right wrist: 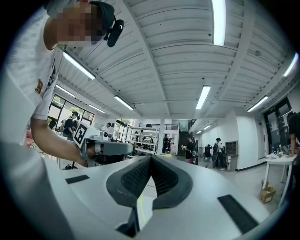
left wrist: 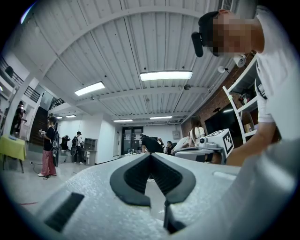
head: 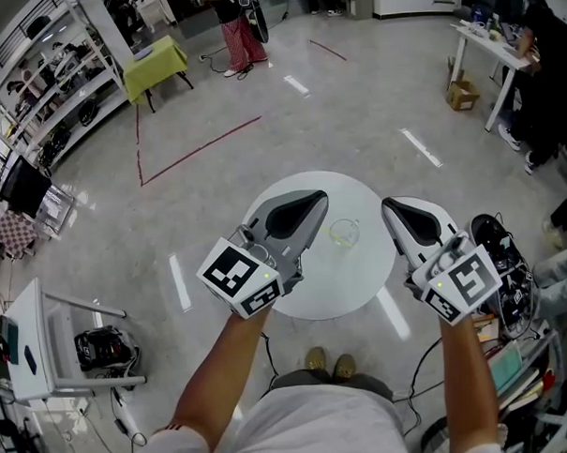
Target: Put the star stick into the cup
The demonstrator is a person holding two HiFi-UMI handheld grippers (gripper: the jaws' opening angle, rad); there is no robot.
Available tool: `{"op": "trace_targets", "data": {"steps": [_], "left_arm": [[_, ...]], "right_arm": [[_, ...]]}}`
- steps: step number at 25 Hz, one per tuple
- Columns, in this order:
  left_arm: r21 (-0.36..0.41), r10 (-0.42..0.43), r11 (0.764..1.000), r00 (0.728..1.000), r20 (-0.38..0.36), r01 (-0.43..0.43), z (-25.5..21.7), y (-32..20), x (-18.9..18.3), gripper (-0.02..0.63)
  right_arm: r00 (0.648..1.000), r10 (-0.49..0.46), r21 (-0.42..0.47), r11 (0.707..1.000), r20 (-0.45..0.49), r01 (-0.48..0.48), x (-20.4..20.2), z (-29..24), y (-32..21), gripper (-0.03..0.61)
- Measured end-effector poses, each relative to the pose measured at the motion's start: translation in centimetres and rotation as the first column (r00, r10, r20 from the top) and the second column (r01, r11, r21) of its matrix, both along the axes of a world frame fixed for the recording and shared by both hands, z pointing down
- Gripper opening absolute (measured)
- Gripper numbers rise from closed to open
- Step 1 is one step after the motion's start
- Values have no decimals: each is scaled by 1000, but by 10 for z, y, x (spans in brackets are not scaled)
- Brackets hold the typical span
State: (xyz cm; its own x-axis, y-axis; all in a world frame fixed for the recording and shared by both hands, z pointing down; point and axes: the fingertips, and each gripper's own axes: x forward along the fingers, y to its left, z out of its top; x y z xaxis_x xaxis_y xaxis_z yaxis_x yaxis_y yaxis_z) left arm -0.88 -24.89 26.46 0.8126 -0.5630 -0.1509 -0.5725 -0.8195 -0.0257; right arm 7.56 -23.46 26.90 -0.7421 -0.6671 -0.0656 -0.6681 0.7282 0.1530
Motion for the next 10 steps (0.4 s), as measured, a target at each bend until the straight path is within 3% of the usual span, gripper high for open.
{"op": "trace_targets", "data": {"steps": [10], "left_arm": [[-2, 6, 1000, 1000, 6, -6, 0, 0, 6, 15]], "right_arm": [[1000, 8, -4, 1000, 0, -8, 9, 0, 0, 11]]}}
